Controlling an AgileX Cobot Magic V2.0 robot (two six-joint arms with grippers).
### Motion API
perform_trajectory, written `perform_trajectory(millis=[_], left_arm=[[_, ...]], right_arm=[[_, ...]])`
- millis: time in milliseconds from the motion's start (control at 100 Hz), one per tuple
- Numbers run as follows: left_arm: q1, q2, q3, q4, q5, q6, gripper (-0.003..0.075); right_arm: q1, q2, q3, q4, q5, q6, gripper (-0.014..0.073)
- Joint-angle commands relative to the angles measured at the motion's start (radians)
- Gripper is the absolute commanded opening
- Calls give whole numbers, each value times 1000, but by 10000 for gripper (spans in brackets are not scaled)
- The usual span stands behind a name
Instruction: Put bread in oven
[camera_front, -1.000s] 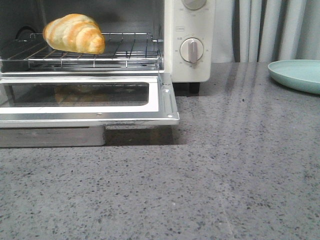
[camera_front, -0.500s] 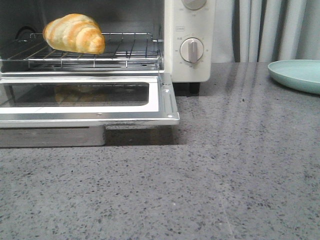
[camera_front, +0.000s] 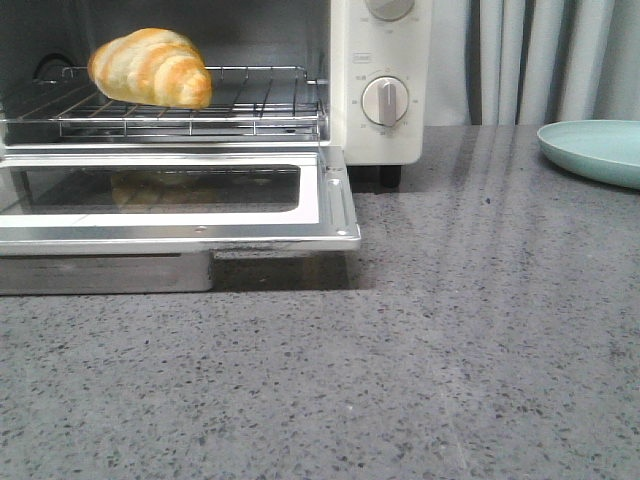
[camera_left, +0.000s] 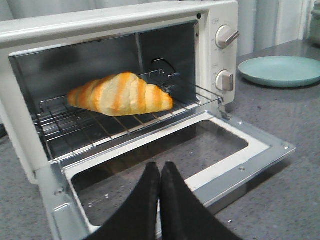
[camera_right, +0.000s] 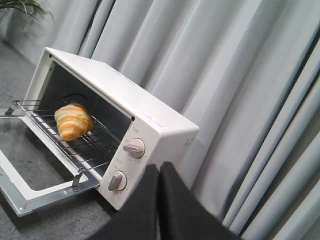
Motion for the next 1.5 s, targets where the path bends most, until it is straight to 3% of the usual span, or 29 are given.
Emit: perform_trajectory(millis=[0, 120, 210, 280, 510, 710, 1100, 1490], left_arm=[[-3, -45, 32, 87, -165, -17, -21], [-1, -114, 120, 305, -304, -206, -21], [23, -147, 154, 395, -293, -369, -21], [62, -151, 173, 395, -267, -421, -21], [210, -153, 224, 399, -237, -424, -21], [276, -183, 273, 338, -237, -426, -21], [317, -237, 283, 336, 60, -426, -21], [317, -237, 283, 336, 44, -426, -21]], right_arm=[[-6, 15, -22, -29, -63, -6, -58], [-6, 15, -22, -29, -63, -6, -58], [-6, 15, -22, -29, -63, -6, -58], [-6, 15, -22, -29, -63, -6, -58], [-6, 15, -22, -29, -63, -6, -58], [-6, 15, -22, -29, -63, -6, -58], [-6, 15, -22, -29, -63, -6, -58], [-6, 15, -22, -29, -63, -6, -58]])
